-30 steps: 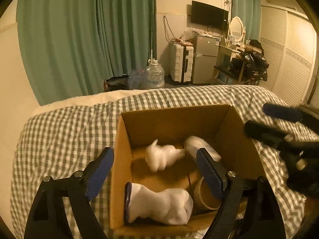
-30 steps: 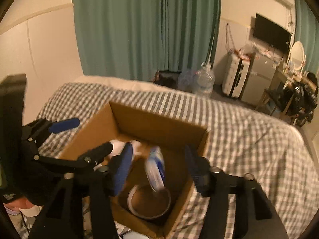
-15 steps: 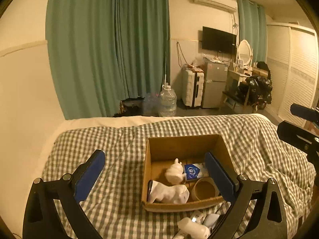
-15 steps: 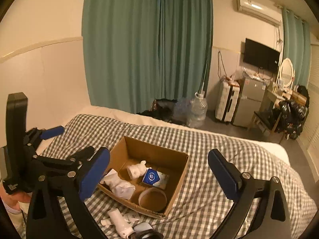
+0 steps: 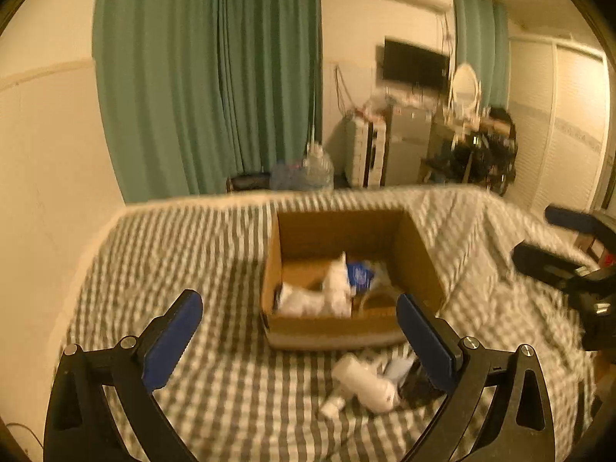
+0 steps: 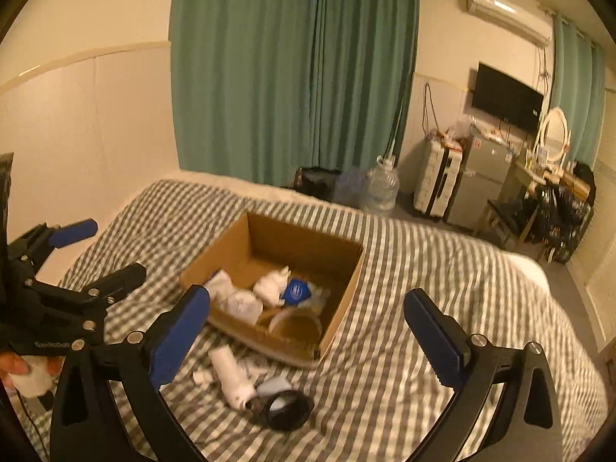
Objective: Organize objects
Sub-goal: 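Reach both tools back to the remaining items beside the box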
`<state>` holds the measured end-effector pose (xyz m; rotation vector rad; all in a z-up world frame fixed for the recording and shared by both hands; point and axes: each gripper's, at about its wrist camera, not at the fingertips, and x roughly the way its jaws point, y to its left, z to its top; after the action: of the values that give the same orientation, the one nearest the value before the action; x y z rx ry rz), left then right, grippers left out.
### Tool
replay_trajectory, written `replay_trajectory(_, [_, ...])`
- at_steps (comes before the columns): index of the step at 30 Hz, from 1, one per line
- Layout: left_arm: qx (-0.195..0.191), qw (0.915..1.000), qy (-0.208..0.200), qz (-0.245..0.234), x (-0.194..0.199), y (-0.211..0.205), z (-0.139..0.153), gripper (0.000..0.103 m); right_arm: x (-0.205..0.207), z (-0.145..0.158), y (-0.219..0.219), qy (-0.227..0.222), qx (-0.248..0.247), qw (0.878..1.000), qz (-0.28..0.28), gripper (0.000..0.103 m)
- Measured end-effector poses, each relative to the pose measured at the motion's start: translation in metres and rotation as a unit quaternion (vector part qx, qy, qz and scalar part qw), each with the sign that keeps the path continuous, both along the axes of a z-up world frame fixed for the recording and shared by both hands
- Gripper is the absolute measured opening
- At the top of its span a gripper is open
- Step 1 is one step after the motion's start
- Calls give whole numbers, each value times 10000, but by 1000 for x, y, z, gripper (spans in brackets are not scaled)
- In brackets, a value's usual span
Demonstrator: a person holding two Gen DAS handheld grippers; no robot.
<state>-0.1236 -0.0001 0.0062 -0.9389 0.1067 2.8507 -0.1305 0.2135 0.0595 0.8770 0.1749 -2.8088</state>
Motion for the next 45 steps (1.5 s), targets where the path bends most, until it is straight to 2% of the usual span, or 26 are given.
replay_trajectory(4, [-155, 9987, -441, 178, -6, 4, -44, 103, 8, -25, -1, -223, -31, 9997, 115, 101])
replay_trajectory(6, [-195, 9981, -495, 319, -6, 4, -58, 103, 8, -42, -3, -359, 6, 9992, 164, 101])
replay_trajectory(14, [52, 9946, -927, 459, -13, -3, -103, 103, -15, -114, 7, -1083, 48, 9941, -6, 101])
replay_trajectory(17, [324, 9914, -1230, 293, -18, -7, -115, 103, -24, -142, 7, -1433, 113, 9896, -42, 101])
replay_trajectory(20, [203, 9900, -1347, 375, -21, -8, -124, 103, -33, -164, 3, -1822, 170, 9831, 66, 101])
replay_trajectory(24, [183, 9903, -1332, 342, -18, -8, -126, 103, -38, -177, -8, -2067, 419, 9773, 187, 101])
replay_trajectory(29, [156, 9913, -1284, 250, -15, -6, -126, 103, -49, -201, -20, -2589, 558, 9636, 358, 85])
replay_trajectory(30, [145, 9914, -1279, 228, -14, -5, -127, 103, -49, -202, -20, -2625, 533, 9627, 378, 81])
replay_trajectory(36, [18, 9923, -1236, 104, -8, 6, -126, 103, -42, -200, -20, -2513, 474, 9660, 376, 80])
replay_trajectory(41, [53, 9917, -1278, -101, -9, 19, -127, 103, -32, -175, -9, -2078, 355, 9772, 243, 78])
replay_trajectory(45, [113, 9895, -1417, -266, -16, 36, -133, 103, -28, -158, 10, -1837, 507, 9817, -4, 77])
